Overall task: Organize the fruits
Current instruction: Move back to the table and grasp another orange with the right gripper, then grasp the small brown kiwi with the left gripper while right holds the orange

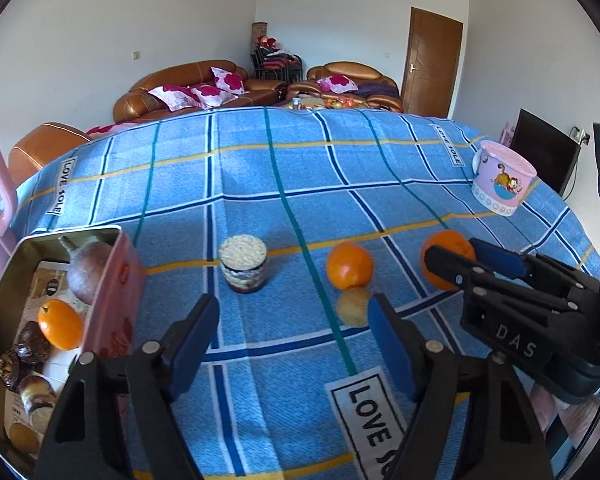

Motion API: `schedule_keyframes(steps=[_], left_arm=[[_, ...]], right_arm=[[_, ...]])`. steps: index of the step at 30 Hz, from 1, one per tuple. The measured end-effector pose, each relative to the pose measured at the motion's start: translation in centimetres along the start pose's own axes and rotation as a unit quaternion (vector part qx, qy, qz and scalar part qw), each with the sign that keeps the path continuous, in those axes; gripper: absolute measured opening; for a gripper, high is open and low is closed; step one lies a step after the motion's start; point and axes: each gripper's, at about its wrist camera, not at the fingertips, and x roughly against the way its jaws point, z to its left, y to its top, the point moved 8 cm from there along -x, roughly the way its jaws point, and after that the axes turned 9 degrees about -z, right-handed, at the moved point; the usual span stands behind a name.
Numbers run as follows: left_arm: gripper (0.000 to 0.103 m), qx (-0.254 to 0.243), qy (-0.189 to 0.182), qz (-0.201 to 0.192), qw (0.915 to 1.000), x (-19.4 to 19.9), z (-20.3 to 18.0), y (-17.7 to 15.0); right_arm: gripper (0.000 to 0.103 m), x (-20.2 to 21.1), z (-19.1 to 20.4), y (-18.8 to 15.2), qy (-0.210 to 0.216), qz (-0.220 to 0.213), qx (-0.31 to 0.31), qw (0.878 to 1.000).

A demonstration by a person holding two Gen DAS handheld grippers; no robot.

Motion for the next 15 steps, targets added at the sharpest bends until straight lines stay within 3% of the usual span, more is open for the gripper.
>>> schedule_keyframes(steps=[9, 12, 13, 15], left_arm=[[0.059, -0.019, -0.033, 0.036, 0.9986, -1.9, -2.4, -1.0], [0.046, -0.022, -0.046, 0.053, 0.9973, -2.6, -2.9, -1.3], [0.037, -0.018, -0.052, 0.057, 0.9968, -2.7, -3.0, -1.4], [0.032, -0.01, -0.056, 0.058, 0.9967, -2.8, -2.8, -1.3]], right_arm=[[0.048, 0.2, -1.4, 0.2, -0.007, -0.002, -0.028, 1.0], [0.048, 0.2, -1.5, 0.2, -0.006, -0.004, -0.031, 0.999], [0.048, 0.2, -1.5, 0.1, -0.005, -0.004, -0.032, 0.999], [0.048, 0.1, -1.3, 0.1, 0.0, -0.001, -0.03, 1.0]])
